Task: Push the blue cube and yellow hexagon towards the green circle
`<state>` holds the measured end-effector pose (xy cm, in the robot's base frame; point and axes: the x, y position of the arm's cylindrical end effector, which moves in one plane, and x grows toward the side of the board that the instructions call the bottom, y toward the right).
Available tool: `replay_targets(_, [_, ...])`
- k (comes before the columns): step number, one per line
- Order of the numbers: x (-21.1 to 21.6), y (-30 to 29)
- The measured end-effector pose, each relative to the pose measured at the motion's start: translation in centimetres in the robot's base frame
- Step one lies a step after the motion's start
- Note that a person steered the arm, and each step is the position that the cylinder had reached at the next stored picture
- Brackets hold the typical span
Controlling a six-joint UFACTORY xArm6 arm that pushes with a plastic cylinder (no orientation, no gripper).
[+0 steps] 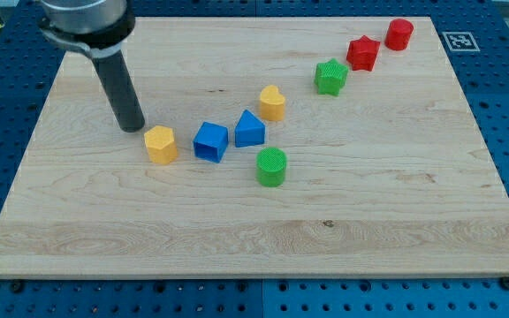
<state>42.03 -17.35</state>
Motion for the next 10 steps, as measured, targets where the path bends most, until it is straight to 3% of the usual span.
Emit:
replay_targets(2, [1.9, 1.1])
replay_targets(5, [4.6, 7.5])
replay_targets(6, [4.6, 7.2])
replay_targets(7, [4.6, 2.9])
replay_targets(10, [0.8, 6.5])
